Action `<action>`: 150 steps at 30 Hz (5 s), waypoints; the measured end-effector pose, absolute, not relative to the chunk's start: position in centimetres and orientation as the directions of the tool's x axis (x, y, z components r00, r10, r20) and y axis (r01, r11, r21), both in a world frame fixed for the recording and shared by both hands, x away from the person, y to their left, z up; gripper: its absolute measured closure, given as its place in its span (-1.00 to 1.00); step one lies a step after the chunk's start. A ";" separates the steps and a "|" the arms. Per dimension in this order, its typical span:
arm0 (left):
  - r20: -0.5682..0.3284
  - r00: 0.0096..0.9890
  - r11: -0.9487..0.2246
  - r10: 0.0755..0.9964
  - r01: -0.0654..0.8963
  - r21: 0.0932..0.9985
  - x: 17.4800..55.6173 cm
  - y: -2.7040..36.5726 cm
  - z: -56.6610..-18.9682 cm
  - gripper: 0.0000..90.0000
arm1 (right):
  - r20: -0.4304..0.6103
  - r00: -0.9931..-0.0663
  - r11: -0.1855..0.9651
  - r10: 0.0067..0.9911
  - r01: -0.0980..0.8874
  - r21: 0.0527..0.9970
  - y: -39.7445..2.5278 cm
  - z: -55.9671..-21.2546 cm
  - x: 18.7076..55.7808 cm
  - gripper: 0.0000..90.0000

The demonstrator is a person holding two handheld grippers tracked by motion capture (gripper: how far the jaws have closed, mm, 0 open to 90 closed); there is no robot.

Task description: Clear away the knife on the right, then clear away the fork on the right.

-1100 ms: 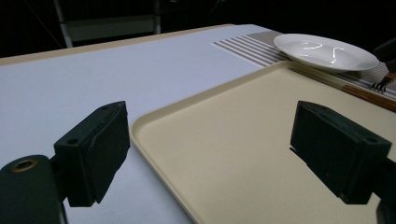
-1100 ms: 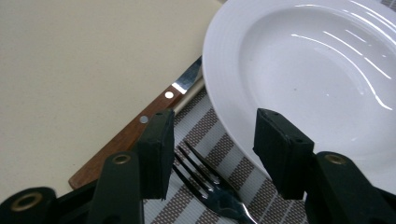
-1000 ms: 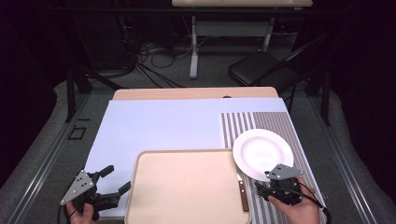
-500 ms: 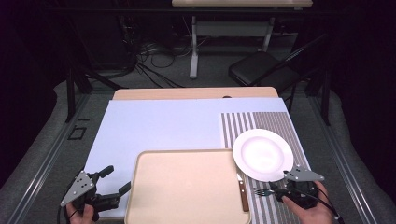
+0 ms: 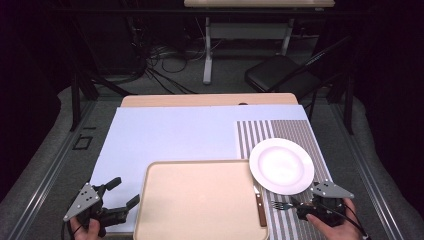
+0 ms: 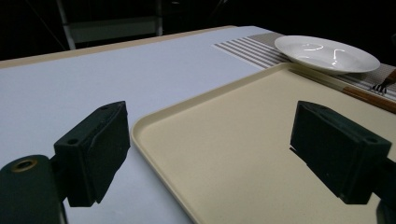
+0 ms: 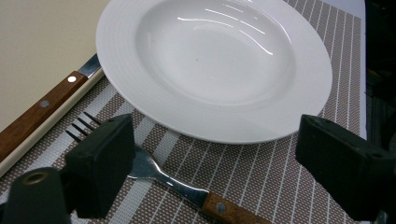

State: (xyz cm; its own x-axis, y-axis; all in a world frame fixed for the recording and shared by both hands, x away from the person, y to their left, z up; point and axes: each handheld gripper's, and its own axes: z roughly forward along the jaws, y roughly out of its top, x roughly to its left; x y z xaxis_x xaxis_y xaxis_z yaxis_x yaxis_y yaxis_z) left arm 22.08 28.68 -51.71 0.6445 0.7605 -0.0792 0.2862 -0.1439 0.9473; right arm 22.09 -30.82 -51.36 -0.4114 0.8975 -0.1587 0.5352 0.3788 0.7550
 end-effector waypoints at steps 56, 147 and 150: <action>-0.076 0.650 -0.151 0.756 0.288 0.946 22.1 28.3 -51.7 -0.72 | -0.432 -0.661 0.779 0.614 0.420 0.465 -29.7 -50.7 22.3 -0.25; -0.076 0.652 -0.158 0.754 0.293 0.943 22.2 28.2 -51.8 -0.71 | -0.371 -0.920 0.992 0.127 0.110 0.068 -31.2 -52.7 24.2 0.70; -0.076 0.651 -0.159 0.756 0.295 0.942 22.2 28.2 -51.8 -0.71 | -0.359 -0.923 0.989 0.139 0.114 0.090 -31.2 -52.9 24.2 0.71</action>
